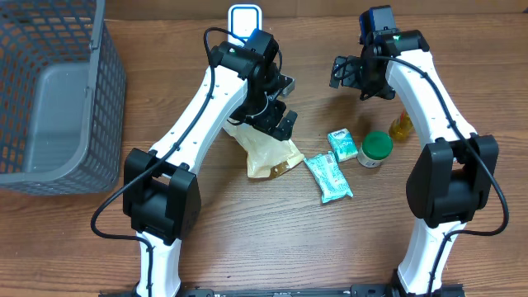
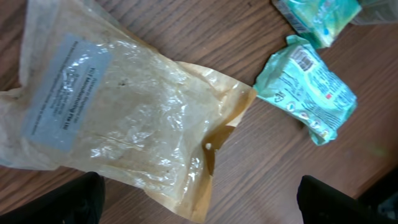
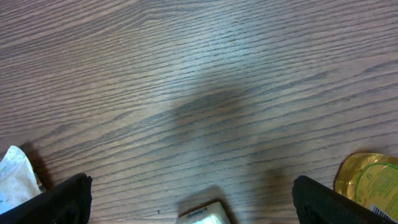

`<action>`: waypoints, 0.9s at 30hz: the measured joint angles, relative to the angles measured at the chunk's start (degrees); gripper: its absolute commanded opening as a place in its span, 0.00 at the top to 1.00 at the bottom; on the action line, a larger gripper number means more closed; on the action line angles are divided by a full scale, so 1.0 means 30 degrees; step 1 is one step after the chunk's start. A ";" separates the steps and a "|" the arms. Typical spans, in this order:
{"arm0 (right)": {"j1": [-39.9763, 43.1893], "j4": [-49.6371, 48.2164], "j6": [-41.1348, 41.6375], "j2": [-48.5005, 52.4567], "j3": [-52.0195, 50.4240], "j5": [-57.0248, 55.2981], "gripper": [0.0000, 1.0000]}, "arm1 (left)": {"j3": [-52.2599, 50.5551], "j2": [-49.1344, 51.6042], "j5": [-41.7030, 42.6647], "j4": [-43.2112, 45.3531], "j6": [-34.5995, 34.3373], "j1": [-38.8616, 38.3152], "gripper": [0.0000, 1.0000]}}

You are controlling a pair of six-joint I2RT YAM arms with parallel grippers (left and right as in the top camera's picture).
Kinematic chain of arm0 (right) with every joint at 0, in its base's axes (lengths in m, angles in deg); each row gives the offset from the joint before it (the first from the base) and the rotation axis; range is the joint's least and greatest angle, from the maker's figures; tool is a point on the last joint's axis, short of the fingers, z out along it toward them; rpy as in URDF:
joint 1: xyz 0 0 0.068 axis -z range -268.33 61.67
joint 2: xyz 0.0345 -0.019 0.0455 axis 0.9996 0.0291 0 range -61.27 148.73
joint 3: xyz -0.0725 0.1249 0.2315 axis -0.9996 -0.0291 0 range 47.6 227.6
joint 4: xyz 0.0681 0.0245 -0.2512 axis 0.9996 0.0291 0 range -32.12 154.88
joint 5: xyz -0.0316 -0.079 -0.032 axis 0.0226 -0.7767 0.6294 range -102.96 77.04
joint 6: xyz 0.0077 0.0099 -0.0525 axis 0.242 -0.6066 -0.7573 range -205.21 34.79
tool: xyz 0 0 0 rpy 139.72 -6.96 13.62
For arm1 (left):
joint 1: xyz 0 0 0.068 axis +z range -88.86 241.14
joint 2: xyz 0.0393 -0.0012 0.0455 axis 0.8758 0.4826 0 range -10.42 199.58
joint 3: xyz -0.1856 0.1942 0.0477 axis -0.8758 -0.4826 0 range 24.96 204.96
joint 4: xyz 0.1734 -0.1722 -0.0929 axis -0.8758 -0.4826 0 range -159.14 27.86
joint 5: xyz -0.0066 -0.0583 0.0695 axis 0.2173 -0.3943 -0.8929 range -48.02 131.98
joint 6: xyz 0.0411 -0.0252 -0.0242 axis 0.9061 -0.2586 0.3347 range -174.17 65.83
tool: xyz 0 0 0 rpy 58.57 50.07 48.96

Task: Scan the item barcode
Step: 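Set the mushroom bag down on the table below the scanner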

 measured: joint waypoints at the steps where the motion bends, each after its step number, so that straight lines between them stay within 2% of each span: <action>1: 0.0000 0.0007 0.0000 0.0000 0.0000 0.0000 0.00 | 0.0000 0.0000 -0.0109 0.0015 0.0000 0.0000 0.00; 27: 0.0000 0.0015 0.0007 0.0000 0.0000 -0.0007 0.00 | 0.0000 0.0000 -0.0539 0.0044 0.0000 0.0000 0.00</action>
